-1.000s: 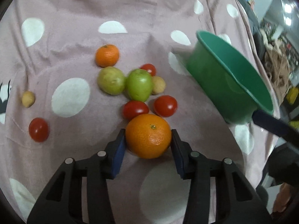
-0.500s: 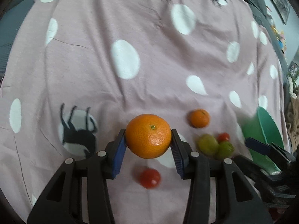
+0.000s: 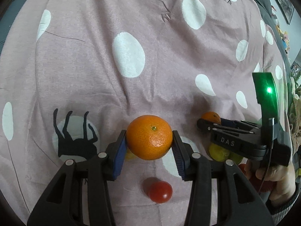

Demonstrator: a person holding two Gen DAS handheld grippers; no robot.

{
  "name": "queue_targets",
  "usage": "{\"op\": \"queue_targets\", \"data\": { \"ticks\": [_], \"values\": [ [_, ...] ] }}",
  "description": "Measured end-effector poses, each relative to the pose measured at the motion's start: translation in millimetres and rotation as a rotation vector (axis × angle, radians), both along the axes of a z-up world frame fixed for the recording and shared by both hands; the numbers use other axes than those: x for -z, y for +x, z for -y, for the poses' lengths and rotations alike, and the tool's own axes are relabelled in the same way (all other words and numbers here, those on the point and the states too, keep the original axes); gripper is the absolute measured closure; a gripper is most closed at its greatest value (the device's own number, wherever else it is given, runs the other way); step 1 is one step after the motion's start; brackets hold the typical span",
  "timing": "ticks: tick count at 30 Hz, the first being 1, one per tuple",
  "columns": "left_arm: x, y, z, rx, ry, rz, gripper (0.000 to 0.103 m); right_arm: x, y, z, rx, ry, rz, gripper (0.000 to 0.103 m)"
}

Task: Organize fruits
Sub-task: 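Grasp the large orange with the left tool while the right tool grasps the small mandarin, then carry both held oranges over the green bowl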

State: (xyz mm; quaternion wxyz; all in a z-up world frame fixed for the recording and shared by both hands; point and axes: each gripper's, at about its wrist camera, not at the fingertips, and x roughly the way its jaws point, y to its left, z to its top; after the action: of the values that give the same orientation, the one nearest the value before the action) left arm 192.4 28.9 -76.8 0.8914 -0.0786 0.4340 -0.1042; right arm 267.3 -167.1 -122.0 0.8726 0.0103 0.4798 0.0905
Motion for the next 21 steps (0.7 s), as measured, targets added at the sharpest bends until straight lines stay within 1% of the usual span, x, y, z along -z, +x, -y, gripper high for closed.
{"op": "queue_targets", "data": {
  "ticks": [3,7,10,15,18,21],
  "values": [
    [-3,-3,1,0.004,0.002,0.003,0.057,-2,-1,8,0.007,0.009,-0.003,0.060],
    [-11,-13,5,0.014,0.008,0.011,0.057,-13,-19,19,-0.005,0.032,0.027,0.060],
    [-17,-28,5,0.020,0.009,0.010,0.057,-29,-40,30,-0.013,0.053,0.064,0.060],
    [-22,-53,10,0.024,0.017,-0.005,0.057,-51,-80,46,-0.028,0.051,0.128,0.060],
    [-25,-70,11,0.028,0.029,-0.002,0.057,-56,-107,32,-0.026,0.040,0.168,0.060],
    [-30,-87,12,0.035,0.039,0.008,0.057,-63,-138,31,-0.022,0.019,0.208,0.060]
  ]
}}
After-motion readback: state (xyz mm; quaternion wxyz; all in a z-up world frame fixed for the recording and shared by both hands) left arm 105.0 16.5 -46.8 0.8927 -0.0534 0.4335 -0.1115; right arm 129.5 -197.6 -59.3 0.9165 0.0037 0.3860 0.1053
